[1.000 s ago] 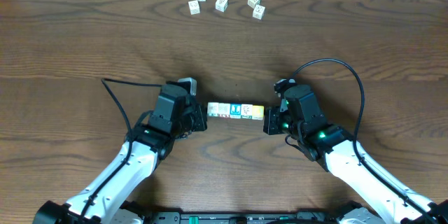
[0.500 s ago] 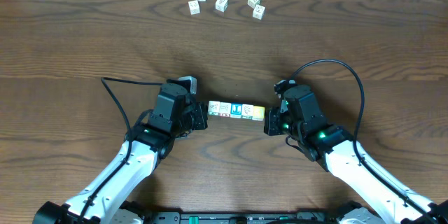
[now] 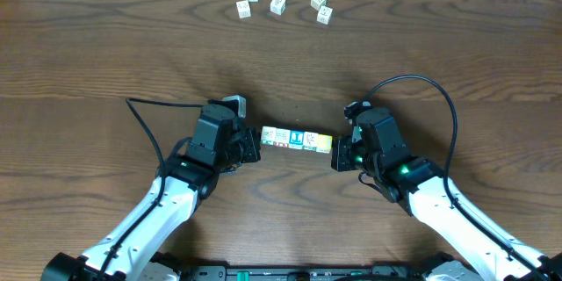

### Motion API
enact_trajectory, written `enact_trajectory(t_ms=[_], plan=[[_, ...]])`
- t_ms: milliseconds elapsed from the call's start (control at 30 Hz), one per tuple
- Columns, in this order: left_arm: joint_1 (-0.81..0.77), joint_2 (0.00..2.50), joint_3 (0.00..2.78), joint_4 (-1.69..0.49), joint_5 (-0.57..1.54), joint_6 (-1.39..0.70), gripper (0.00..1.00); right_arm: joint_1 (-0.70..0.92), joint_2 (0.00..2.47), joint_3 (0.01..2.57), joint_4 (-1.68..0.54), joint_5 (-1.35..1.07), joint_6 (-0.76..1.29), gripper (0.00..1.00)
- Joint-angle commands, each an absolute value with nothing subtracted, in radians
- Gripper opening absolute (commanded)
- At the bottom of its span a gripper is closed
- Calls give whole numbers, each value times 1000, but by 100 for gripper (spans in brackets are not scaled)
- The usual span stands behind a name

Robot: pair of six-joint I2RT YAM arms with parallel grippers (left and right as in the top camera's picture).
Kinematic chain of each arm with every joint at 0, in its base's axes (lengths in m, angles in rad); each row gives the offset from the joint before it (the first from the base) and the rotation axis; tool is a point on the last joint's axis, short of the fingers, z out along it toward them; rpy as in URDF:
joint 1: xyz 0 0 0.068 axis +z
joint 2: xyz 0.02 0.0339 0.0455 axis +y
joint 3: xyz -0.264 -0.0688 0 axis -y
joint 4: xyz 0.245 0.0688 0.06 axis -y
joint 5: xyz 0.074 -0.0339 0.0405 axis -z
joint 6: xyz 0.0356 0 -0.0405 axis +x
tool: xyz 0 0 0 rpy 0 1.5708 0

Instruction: Lift 5 blocks

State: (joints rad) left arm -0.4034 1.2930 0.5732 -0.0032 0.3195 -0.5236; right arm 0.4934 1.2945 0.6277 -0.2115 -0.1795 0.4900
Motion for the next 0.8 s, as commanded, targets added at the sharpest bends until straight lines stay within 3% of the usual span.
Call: enact_trajectory(t_ms=[0, 767], plan=[[-450, 1255, 635, 23, 569, -537, 7, 559, 1273, 689, -176, -469, 493, 1], [-450, 1232, 635, 12, 568, -537, 7, 559, 1272, 727, -177, -473, 493, 1]])
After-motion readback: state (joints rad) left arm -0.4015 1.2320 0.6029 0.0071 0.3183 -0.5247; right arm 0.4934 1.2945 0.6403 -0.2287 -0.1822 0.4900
